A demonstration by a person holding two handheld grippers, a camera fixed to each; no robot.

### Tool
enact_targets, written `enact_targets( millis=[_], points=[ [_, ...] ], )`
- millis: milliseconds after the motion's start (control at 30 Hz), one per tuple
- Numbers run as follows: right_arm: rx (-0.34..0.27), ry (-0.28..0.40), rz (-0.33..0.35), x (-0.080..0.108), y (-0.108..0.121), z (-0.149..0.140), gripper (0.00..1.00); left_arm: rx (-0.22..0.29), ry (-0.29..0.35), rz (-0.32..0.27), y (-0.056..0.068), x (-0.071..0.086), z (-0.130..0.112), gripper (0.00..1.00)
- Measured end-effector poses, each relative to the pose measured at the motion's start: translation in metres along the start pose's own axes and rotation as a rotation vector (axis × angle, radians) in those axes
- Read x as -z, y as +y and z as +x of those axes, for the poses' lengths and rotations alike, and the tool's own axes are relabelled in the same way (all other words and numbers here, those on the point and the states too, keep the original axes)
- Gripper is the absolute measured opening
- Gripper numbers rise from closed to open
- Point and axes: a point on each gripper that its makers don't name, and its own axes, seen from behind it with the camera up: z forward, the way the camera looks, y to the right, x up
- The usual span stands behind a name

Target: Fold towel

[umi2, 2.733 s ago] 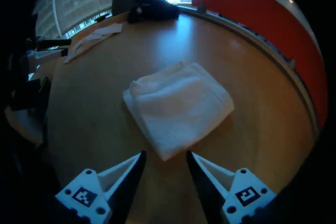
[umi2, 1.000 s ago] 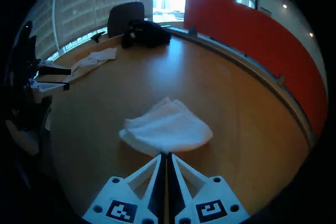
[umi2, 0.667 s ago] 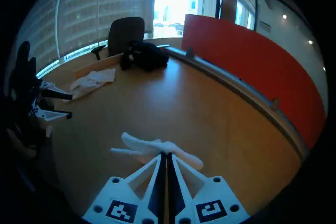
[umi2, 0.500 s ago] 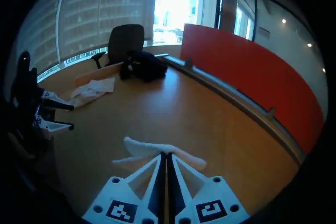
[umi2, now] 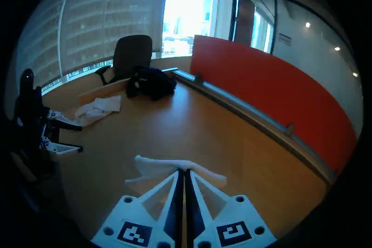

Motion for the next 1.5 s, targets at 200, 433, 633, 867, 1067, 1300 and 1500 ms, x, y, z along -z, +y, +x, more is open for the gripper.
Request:
enact_targets(
  millis=[200,433,633,867,1067,1300,1500],
  points=[
    [-0.033,0.015,-0.016,0.015,0.013,0.003,0.10,-0.010,0.001,-0.015,0.007,-0.005,0.004,0.93],
    [-0.067,0.025,-0.053,0.039,0.037,-0.002,0.10,-0.024,0.000,-0.036,0.017,-0.010,0.007,0.93],
    [-0.080,0.021,-0.087,0.059,0.061,-0.010,0.10,-0.029,-0.004,-0.051,0.023,-0.017,0.009,0.93],
    [-0.095,0.017,-0.124,0.080,0.091,-0.018,0.10,-0.043,-0.003,-0.056,0.027,-0.022,0.014,0.93],
    [-0.117,0.014,-0.145,0.097,0.112,-0.027,0.09,-0.053,-0.007,-0.055,0.029,-0.026,0.017,0.93],
    [-0.158,0.015,-0.172,0.115,0.136,-0.038,0.09,-0.056,-0.016,-0.051,0.030,-0.029,0.017,0.93],
    [-0.183,0.007,-0.189,0.134,0.155,-0.051,0.09,-0.054,-0.022,-0.045,0.031,-0.031,0.016,0.93]
  ],
)
